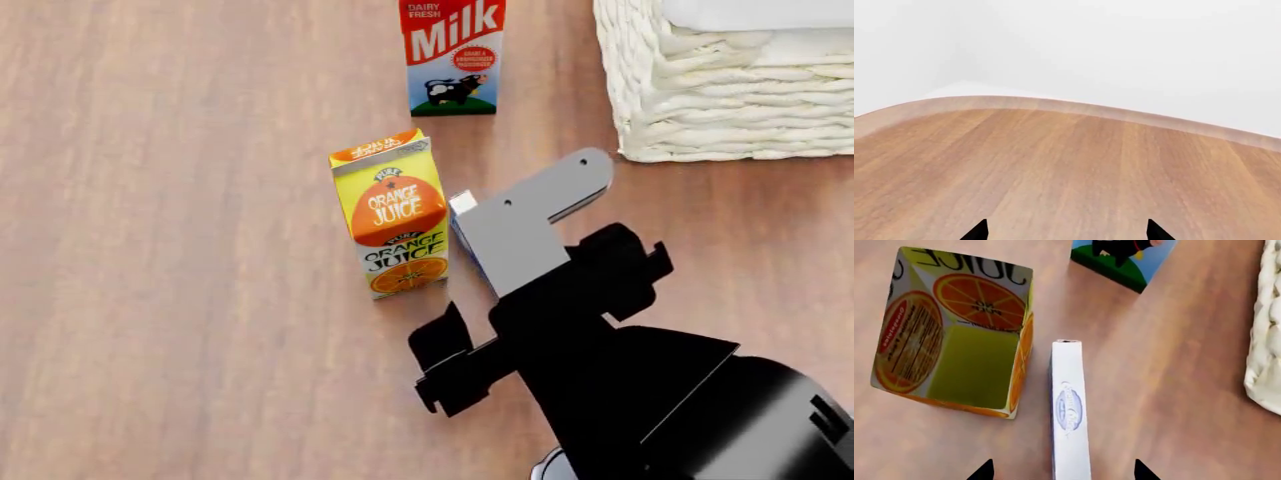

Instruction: Pick up the cream cheese box and the butter, and put them in the basket.

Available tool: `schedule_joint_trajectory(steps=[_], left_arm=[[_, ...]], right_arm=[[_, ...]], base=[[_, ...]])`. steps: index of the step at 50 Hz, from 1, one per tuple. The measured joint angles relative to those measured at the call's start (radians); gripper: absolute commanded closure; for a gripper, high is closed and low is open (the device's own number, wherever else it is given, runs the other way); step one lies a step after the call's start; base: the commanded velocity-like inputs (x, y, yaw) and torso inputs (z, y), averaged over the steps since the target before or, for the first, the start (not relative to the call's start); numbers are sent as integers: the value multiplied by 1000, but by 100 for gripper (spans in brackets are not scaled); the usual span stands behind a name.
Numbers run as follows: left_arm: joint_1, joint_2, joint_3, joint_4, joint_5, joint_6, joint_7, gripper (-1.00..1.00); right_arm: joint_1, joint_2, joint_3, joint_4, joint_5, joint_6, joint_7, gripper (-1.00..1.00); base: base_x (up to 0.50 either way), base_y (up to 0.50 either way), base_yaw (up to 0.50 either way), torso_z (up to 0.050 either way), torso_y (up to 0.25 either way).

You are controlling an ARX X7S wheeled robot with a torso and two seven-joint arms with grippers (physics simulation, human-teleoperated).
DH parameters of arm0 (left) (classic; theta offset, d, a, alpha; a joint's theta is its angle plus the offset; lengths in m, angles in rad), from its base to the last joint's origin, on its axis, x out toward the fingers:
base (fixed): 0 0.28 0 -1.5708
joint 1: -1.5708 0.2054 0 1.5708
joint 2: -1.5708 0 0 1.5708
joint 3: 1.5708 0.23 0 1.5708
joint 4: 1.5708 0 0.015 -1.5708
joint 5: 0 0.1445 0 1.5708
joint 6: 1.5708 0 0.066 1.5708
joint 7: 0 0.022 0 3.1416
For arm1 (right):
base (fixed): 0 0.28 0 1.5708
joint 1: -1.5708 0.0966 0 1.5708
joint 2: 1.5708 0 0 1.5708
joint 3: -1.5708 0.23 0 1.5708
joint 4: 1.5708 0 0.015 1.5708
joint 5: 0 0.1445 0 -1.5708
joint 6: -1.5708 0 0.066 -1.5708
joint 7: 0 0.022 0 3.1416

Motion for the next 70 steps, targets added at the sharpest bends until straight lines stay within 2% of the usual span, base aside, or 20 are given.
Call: schedule_joint_trajectory(steps=[20,21,48,70], left_arm=[[0,-3,1,-2,0,6,0,-100],[1,-3,1,-2,0,6,0,-100],[3,-4,11,-2,7,11,0,-100],[4,-8,16,-1,3,15,-5,-100]], right_arm=[[-3,-13,-20,51,-29,-28,-19,-100],[-3,-13,-20,52,-30,-29,-19,100],[0,27,24,47,3,-32,17,100],[14,89,100,-112,106,26,92,100]], base=[[0,0,0,0,0],[0,0,0,0,0],[0,0,0,0,0],[0,0,0,0,1]])
